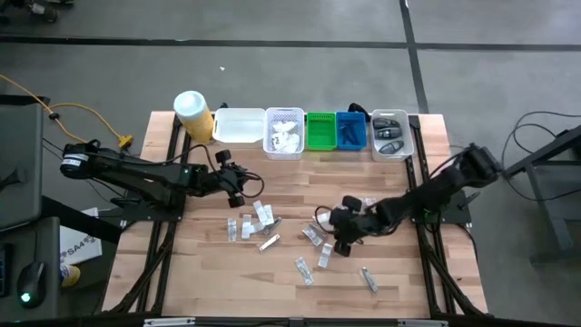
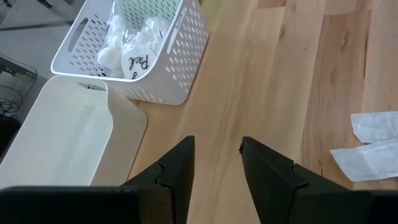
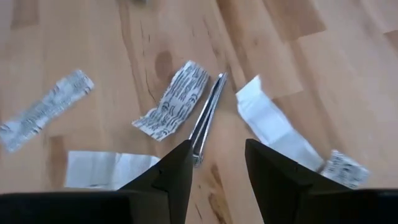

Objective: Pick & Place Travel size toiletries
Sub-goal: Put the silver nail cutter into the left white bin

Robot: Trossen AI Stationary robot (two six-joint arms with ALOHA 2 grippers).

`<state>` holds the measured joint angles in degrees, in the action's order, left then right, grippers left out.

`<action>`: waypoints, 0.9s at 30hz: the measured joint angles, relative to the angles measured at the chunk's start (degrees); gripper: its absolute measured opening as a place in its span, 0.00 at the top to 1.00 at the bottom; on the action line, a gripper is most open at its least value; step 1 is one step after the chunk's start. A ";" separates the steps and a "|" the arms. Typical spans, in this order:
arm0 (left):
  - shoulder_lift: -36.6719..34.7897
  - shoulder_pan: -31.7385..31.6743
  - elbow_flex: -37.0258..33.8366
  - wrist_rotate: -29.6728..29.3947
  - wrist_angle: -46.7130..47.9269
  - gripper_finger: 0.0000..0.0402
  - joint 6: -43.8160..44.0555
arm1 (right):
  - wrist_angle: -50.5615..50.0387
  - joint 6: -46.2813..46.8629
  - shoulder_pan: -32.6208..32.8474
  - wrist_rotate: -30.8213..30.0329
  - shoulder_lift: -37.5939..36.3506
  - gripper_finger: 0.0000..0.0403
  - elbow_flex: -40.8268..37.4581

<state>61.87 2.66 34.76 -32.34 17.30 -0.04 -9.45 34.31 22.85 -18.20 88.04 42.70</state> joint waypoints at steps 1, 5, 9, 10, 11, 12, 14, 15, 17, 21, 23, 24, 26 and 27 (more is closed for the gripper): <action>0.00 0.00 0.00 0.06 0.08 0.67 -0.11 | 1.03 -0.17 0.18 -0.21 1.16 0.65 0.00; 0.00 0.00 0.00 1.15 0.71 0.67 0.00 | 3.31 -0.58 0.19 -0.30 4.33 0.61 0.00; 0.00 0.00 0.00 1.38 0.85 0.67 0.29 | 5.13 -1.12 0.29 -0.32 5.19 0.53 0.00; 0.00 0.00 0.00 1.38 0.90 0.67 0.27 | 5.48 -1.11 0.38 -0.19 5.19 0.52 0.00; 0.00 0.00 0.00 1.38 0.87 0.67 0.29 | 5.86 -1.06 0.57 -0.04 5.17 0.50 0.00; 0.00 0.00 0.00 1.39 0.87 0.67 0.29 | 6.12 -1.06 0.81 0.02 5.17 0.49 0.00; 0.00 0.00 0.00 1.54 0.87 0.67 0.29 | 6.36 -1.03 1.32 -0.27 5.19 0.47 0.00; 0.00 0.00 0.00 1.54 0.87 0.67 0.27 | 6.50 -0.91 1.52 -0.79 5.19 0.47 0.00; 0.00 0.00 0.00 1.54 0.87 0.67 0.29 | 6.74 -0.19 1.98 -1.78 5.17 0.47 0.00; 0.00 0.00 0.00 1.54 0.87 0.67 0.29 | 7.00 0.25 2.75 -4.62 6.02 0.48 0.00; 0.00 0.00 0.00 1.54 0.87 0.67 0.29 | 7.37 0.33 3.18 -5.38 6.42 0.49 0.00; 0.00 0.00 0.00 1.54 0.87 0.67 0.29 | 8.06 0.39 3.36 -5.40 6.94 0.50 0.03; 0.00 0.00 0.00 1.54 0.87 0.67 0.29 | 8.26 0.48 3.53 -5.68 8.24 0.50 0.09; 0.00 0.00 0.00 1.54 0.89 0.67 0.29 | 8.23 0.44 3.60 -5.68 8.75 0.51 -0.05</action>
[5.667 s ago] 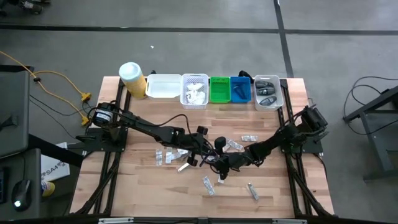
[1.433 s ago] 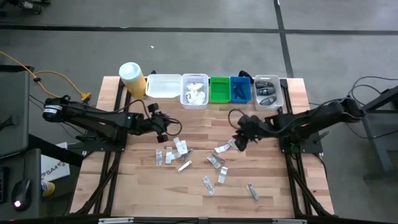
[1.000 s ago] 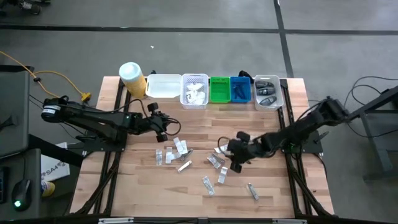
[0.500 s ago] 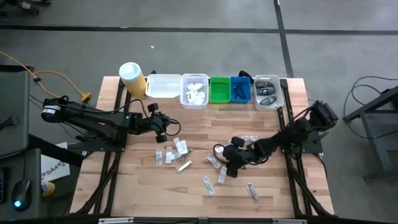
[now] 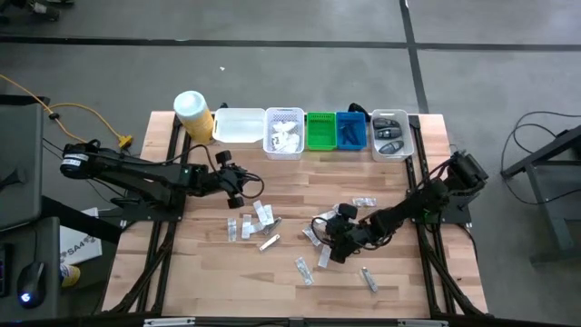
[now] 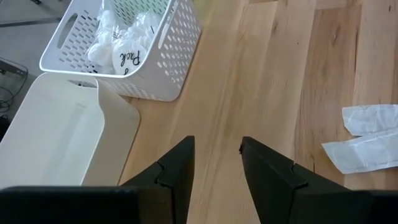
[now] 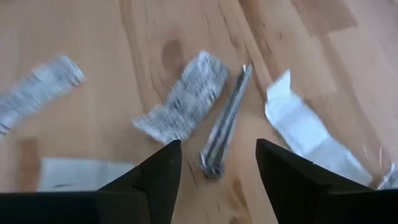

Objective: Pick & Place Travel size toiletries
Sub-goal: Put the silver nail cutter into the left white bin

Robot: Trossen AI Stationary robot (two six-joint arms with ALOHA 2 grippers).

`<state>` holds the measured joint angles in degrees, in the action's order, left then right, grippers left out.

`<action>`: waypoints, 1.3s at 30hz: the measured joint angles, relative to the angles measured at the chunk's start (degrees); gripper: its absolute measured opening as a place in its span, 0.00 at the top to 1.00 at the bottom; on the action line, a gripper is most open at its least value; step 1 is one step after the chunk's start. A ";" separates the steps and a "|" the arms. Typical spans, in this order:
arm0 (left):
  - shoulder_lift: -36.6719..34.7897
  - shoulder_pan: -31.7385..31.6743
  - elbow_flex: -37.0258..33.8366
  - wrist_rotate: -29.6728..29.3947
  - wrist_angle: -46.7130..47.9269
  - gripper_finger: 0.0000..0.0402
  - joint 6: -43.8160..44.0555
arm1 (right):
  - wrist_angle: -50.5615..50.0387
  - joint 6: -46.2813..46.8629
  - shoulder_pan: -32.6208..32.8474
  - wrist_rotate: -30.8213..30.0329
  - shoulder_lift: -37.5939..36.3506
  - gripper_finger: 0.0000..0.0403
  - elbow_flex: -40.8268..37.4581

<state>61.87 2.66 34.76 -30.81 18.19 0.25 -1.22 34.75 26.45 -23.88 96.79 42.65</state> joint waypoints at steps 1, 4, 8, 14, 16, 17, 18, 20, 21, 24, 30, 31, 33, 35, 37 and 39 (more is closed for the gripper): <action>0.01 0.00 0.00 0.00 0.01 0.67 0.00 | 0.51 -0.02 0.00 -0.14 0.49 0.51 -0.02; 0.02 0.00 0.00 0.00 0.01 0.67 0.00 | 1.40 0.09 -0.04 -1.20 1.55 0.52 0.11; 0.02 0.00 0.02 0.00 0.09 0.67 0.00 | 1.06 0.48 -0.08 -1.86 2.23 0.54 0.05; 0.04 0.00 0.04 -0.02 0.43 0.67 0.00 | -0.84 1.45 -0.08 -1.77 2.21 0.58 0.05; 0.04 0.00 0.04 -0.02 0.43 0.67 0.00 | -1.76 1.62 -0.08 -1.70 2.21 0.61 0.05; 0.04 0.00 0.04 -0.02 0.43 0.67 0.00 | -1.98 1.60 -0.08 -1.70 2.21 0.62 0.05; 0.04 0.00 0.04 -0.02 0.42 0.67 0.00 | -2.03 1.59 -0.08 -1.70 2.21 0.63 0.05; 0.04 0.00 0.04 -0.02 0.43 0.67 0.00 | -2.52 1.59 -0.08 -1.70 2.17 0.66 0.05; 0.04 0.00 0.04 -0.02 0.43 0.67 0.00 | -2.57 1.57 -0.08 -1.65 2.17 0.67 0.05; 0.04 0.00 0.04 -0.02 0.43 0.67 0.02 | -2.62 1.54 -0.08 -1.56 2.17 0.74 0.05; 0.04 0.00 0.04 -0.02 0.43 0.67 0.02 | -2.66 1.43 -0.08 -1.27 2.12 0.88 0.05; 0.04 -0.01 0.04 -0.02 0.40 0.67 0.02 | -2.62 1.43 -0.08 -1.29 2.12 0.89 0.05; 0.04 -0.02 0.04 -0.02 0.36 0.67 0.03 | -2.59 1.43 -0.08 -1.27 2.12 0.89 0.05; 0.04 -0.02 0.04 -0.02 0.36 0.67 0.12 | -2.59 1.43 -0.08 -1.28 2.12 0.89 0.05; 0.04 -0.02 0.04 0.02 0.32 0.67 0.33 | -2.59 1.67 -0.08 -1.24 2.12 0.88 0.05; 0.04 -0.02 0.04 0.81 0.21 0.67 0.42 | -2.57 2.05 -0.08 -1.16 2.12 0.88 0.05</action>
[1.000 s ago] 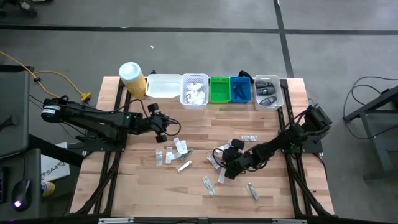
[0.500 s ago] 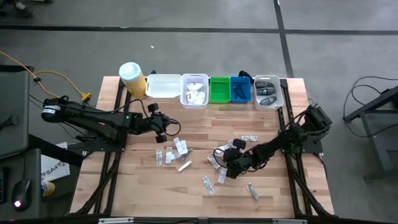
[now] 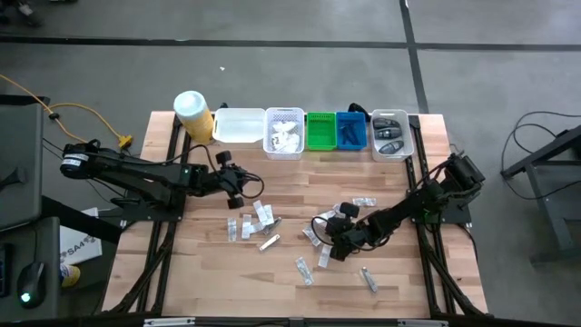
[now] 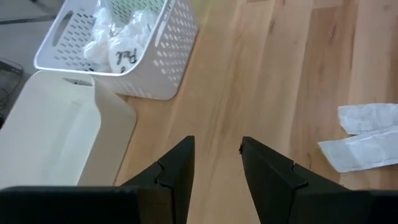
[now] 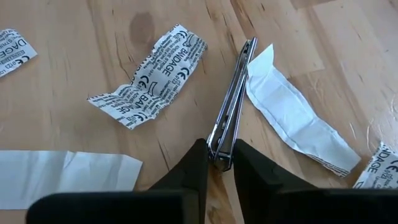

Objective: Pick & Place Travel size toiletries
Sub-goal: Put the silver nail cutter into the left white bin

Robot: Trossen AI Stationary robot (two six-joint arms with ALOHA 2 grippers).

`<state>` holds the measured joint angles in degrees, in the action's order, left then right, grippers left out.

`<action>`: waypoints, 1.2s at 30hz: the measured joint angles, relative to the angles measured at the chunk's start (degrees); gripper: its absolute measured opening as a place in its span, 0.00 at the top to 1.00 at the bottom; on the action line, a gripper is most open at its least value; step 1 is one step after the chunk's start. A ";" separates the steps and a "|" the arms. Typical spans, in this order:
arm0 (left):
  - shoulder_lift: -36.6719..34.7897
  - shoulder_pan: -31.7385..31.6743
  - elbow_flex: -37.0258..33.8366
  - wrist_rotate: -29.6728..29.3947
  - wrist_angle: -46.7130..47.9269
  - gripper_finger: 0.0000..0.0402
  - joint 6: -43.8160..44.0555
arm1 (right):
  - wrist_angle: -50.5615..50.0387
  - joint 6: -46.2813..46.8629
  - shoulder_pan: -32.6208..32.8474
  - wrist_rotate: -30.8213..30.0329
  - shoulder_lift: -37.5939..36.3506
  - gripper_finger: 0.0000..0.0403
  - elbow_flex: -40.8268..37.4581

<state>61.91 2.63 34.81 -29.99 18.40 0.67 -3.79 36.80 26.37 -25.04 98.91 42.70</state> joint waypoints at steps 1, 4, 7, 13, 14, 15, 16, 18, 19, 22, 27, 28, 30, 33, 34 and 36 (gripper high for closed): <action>0.00 0.00 0.00 0.44 -0.19 0.67 -0.01 | 0.04 0.00 0.00 0.00 0.00 0.88 0.00; 0.00 0.00 0.00 0.80 -0.90 0.67 -0.02 | 0.40 0.05 -0.15 1.19 -0.01 0.86 0.01; 0.00 0.00 0.00 0.89 -0.82 0.67 -0.02 | 0.53 2.33 -0.17 2.41 -0.02 0.78 0.04; 0.00 0.00 0.00 0.91 -0.84 0.67 -0.07 | 1.61 3.93 -0.22 3.06 -0.02 0.55 0.07; 0.00 0.00 0.00 0.91 -0.84 0.67 -0.07 | 2.22 3.93 -0.22 3.01 -0.02 0.52 0.03; 0.00 0.00 0.00 0.91 -0.84 0.67 -0.09 | 2.78 4.00 -0.28 2.75 -0.02 0.49 0.01; 0.00 0.00 0.00 0.91 -0.82 0.67 -0.11 | 3.30 4.28 -0.42 1.91 -0.02 0.46 0.00; 0.00 0.00 0.00 0.91 -0.79 0.67 -0.20 | 3.51 5.60 -0.64 0.08 -0.02 0.43 0.00; 0.00 0.00 0.00 0.91 -0.79 0.67 -0.20 | 3.18 5.93 -0.81 -0.42 -0.02 0.42 0.00; 0.00 0.00 0.00 0.91 -0.74 0.67 -0.20 | 2.73 5.75 -1.09 -0.32 -0.02 0.43 0.00; 0.00 0.00 0.00 0.91 -0.66 0.67 -0.20 | 2.62 5.03 -1.00 0.15 -0.02 0.49 0.00; 0.00 0.00 0.00 0.91 -0.64 0.67 -0.20 | 2.62 4.89 -0.96 0.24 -0.02 0.51 0.00; 0.00 0.00 0.00 0.91 -0.66 0.67 -0.20 | 2.54 3.71 -0.96 0.55 -0.02 0.54 0.00; 0.00 0.00 0.00 0.91 -0.64 0.67 -0.20 | 2.19 2.34 -0.98 0.57 -0.02 0.59 0.00; 0.00 0.00 0.00 0.91 -0.64 0.67 -0.20 | 2.20 1.77 -0.98 0.66 -0.02 0.61 0.00; 0.00 0.00 0.00 0.91 -0.64 0.67 -0.20 | 2.19 0.46 -0.98 0.99 -0.02 0.65 0.00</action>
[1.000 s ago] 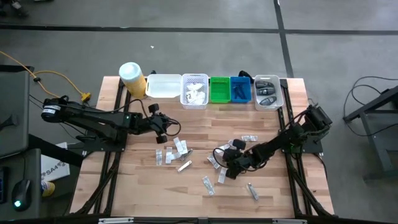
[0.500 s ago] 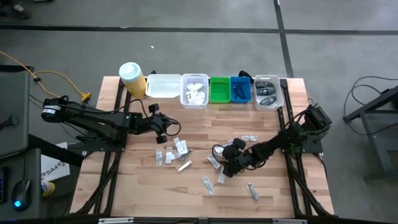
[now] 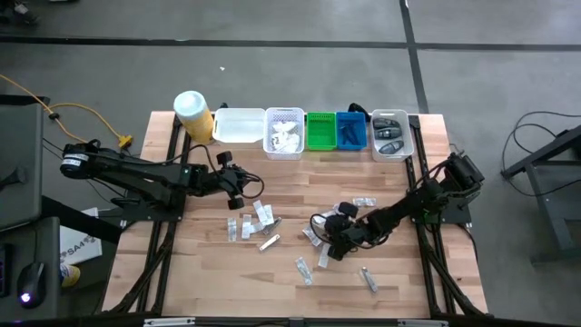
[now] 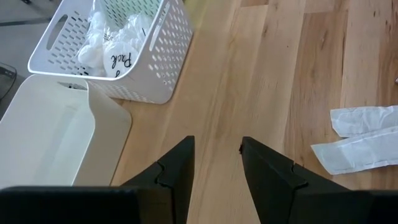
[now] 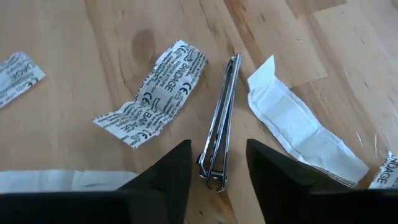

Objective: Pick & Place Travel size toiletries
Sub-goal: Put the silver nail cutter into the left white bin

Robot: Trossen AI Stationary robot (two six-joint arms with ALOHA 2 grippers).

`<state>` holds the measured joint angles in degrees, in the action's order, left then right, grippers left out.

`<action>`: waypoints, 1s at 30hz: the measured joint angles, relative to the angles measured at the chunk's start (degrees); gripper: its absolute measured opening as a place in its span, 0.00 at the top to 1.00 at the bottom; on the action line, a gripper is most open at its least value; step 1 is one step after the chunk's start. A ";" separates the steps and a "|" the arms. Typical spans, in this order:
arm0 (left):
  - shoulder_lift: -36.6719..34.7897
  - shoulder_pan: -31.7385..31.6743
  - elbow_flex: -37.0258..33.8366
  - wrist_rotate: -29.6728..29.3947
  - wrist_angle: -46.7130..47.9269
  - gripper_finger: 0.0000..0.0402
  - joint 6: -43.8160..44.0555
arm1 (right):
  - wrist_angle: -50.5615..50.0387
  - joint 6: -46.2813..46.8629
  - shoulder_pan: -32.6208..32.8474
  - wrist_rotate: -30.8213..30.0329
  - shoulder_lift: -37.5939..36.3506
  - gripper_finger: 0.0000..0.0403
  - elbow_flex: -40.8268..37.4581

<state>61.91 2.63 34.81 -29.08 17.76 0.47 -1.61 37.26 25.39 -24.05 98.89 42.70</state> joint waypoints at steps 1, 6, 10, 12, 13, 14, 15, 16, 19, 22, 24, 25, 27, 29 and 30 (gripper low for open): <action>0.00 0.00 0.00 0.00 0.00 0.67 0.00 | -0.03 -0.53 0.00 0.14 0.00 0.67 0.00; 0.00 0.00 0.00 0.00 0.01 0.67 0.00 | -1.03 -1.56 0.00 0.19 0.00 0.74 0.00; 0.00 0.00 0.00 0.00 0.39 0.67 0.00 | -0.31 -2.84 0.10 -0.20 1.64 0.77 0.12; 0.00 0.00 0.00 0.00 0.39 0.67 0.00 | 0.87 -2.95 0.11 -0.11 2.94 0.80 0.17; 0.00 0.00 0.00 0.00 0.39 0.67 0.02 | 1.68 -2.70 0.09 -0.16 3.37 0.81 0.20; 0.00 0.00 0.00 0.00 0.39 0.67 0.02 | 2.08 -2.65 0.09 -0.11 3.45 0.82 0.22; 0.00 0.00 0.00 0.00 0.39 0.67 0.02 | 2.38 -2.71 0.09 0.04 3.47 0.83 0.21; 0.00 0.00 0.00 0.00 0.37 0.67 0.02 | 2.68 -2.67 0.09 0.30 3.49 0.84 0.18; 0.00 0.00 0.00 0.00 0.37 0.67 0.02 | 2.86 -1.47 0.08 0.62 2.78 0.87 0.17; 0.00 0.00 0.00 0.00 0.38 0.67 0.02 | 2.10 0.28 0.02 1.71 1.46 0.87 0.10; 0.00 0.00 0.00 0.00 0.38 0.67 0.02 | 1.01 0.41 0.02 3.62 -0.02 0.87 -0.12; 0.00 0.00 0.00 0.00 0.33 0.67 0.02 | 0.90 0.33 0.09 4.34 -0.80 0.87 -0.15; 0.00 0.00 0.00 0.00 -0.41 0.67 -0.05 | 0.57 -0.28 0.17 4.62 -3.08 0.87 -0.15; 0.00 0.00 0.00 -0.02 -1.60 0.67 -0.40 | 0.69 -1.69 0.03 4.00 -4.85 0.87 -0.09; 0.00 0.00 0.00 0.00 -2.23 0.67 -0.76 | 0.56 -2.59 -0.09 3.90 -5.51 0.87 -0.07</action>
<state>61.91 2.63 34.81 -29.09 15.53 -0.29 -1.05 34.67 25.29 -20.15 93.38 42.63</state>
